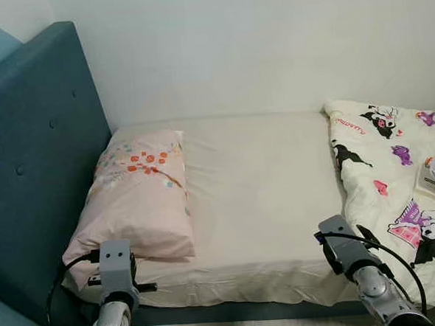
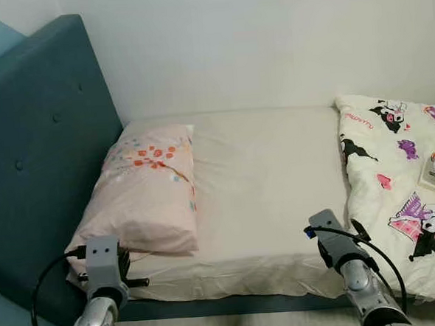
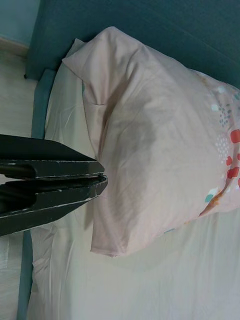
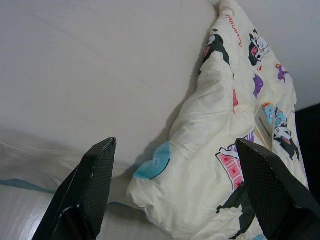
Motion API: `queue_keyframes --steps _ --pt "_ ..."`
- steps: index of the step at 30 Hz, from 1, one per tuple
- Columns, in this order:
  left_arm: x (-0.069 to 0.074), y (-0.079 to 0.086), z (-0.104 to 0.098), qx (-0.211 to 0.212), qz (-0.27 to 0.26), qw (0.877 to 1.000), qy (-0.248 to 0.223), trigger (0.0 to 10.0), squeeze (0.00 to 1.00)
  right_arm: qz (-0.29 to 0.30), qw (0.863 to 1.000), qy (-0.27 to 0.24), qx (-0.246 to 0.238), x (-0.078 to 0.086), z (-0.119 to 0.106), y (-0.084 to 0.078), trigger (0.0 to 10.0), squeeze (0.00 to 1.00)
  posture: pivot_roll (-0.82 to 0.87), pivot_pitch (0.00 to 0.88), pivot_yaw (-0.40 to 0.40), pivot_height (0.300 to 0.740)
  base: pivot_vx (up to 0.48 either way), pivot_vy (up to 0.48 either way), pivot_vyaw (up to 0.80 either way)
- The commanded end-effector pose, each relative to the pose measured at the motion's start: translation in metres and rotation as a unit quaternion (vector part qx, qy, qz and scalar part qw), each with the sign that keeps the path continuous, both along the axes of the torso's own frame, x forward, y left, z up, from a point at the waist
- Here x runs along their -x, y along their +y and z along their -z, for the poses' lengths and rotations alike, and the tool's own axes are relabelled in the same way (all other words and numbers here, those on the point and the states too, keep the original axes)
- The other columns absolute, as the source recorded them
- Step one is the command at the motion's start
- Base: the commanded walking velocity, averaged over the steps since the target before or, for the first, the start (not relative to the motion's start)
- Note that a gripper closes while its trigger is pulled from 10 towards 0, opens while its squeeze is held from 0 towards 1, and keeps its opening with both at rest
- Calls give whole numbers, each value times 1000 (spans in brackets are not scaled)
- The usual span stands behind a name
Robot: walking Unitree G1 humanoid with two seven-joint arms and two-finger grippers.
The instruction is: Clean up the room
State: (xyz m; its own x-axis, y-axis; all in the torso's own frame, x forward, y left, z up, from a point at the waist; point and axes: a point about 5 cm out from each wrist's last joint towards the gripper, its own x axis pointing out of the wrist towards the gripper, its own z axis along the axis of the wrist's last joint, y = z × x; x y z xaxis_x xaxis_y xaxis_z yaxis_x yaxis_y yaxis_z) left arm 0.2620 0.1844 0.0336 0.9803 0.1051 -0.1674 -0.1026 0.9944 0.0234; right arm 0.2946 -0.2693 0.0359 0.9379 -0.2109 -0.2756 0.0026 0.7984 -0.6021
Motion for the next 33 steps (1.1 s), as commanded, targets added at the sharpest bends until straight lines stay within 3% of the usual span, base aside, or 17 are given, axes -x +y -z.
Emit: queue_keyframes --steps 1,33 --pt "4 0 6 0 0 1000 16 10000 0 3 1000 13 -1 2 4 -1 10000 0 -2 104 -8 740 0 0 0" --pt "5 -3 5 2 -2 1000 16 10000 0 4 1000 14 -1 0 1 -2 10000 0 -2 116 -11 740 0 0 0"
